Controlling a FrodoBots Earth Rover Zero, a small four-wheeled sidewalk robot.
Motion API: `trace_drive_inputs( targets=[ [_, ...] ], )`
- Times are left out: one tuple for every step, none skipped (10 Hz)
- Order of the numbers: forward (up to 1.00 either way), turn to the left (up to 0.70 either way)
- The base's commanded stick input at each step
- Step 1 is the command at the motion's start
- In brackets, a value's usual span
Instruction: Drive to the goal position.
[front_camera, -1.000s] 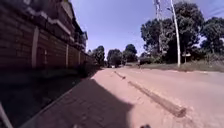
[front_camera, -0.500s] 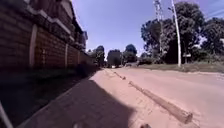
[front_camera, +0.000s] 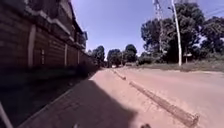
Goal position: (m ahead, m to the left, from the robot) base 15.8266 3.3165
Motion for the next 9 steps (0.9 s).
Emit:
trace_drive_inputs(
  targets=[
    [0.30,0.00],
    [0.30,0.00],
    [0.30,0.00],
    [0.30,0.00],
    [0.30,0.00],
    [0.30,0.00],
    [0.30,0.00],
    [0.30,0.00],
    [0.30,0.00]
  ],
)
